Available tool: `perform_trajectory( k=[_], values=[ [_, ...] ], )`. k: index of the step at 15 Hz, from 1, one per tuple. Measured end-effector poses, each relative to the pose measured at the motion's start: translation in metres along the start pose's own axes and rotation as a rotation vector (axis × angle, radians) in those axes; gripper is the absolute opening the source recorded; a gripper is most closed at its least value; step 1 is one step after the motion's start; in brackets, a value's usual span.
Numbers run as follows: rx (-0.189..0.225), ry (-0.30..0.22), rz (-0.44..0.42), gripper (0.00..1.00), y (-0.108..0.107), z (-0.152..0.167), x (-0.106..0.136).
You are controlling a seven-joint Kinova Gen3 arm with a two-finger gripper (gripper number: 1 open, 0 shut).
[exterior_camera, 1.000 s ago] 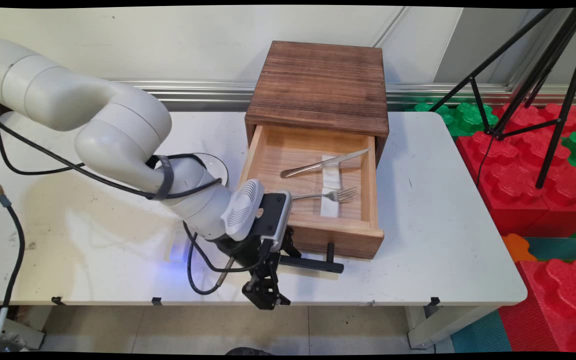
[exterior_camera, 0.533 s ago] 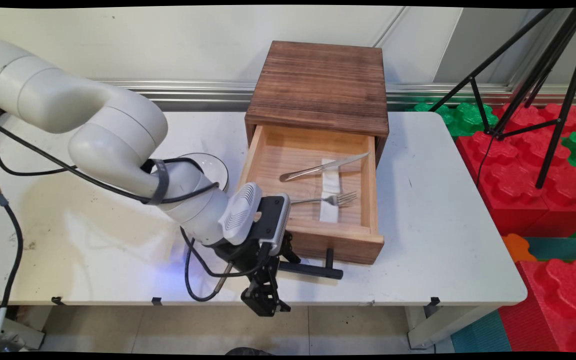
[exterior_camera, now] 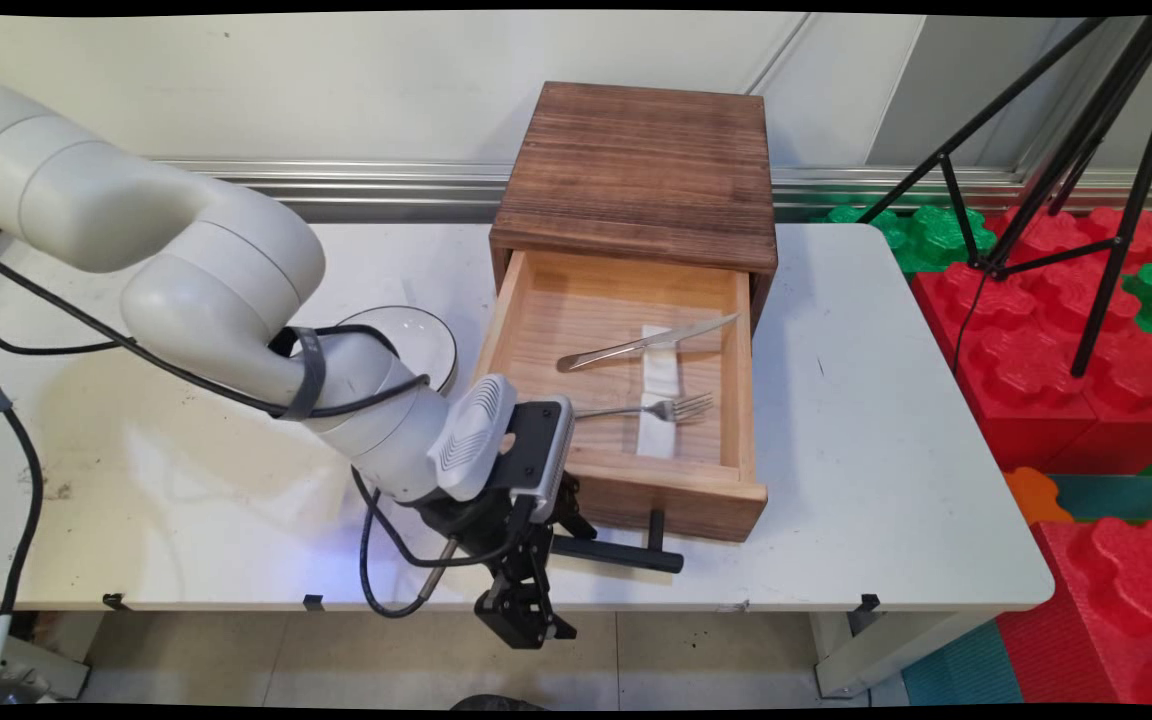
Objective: Open the drawer
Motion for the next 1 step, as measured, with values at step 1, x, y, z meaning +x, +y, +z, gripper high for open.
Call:
perform_trajectory(
  k=[1],
  values=[
    [-0.002, 0.000, -0.002, 1.00, 0.0011, -0.0002, -0.0003]
  ],
)
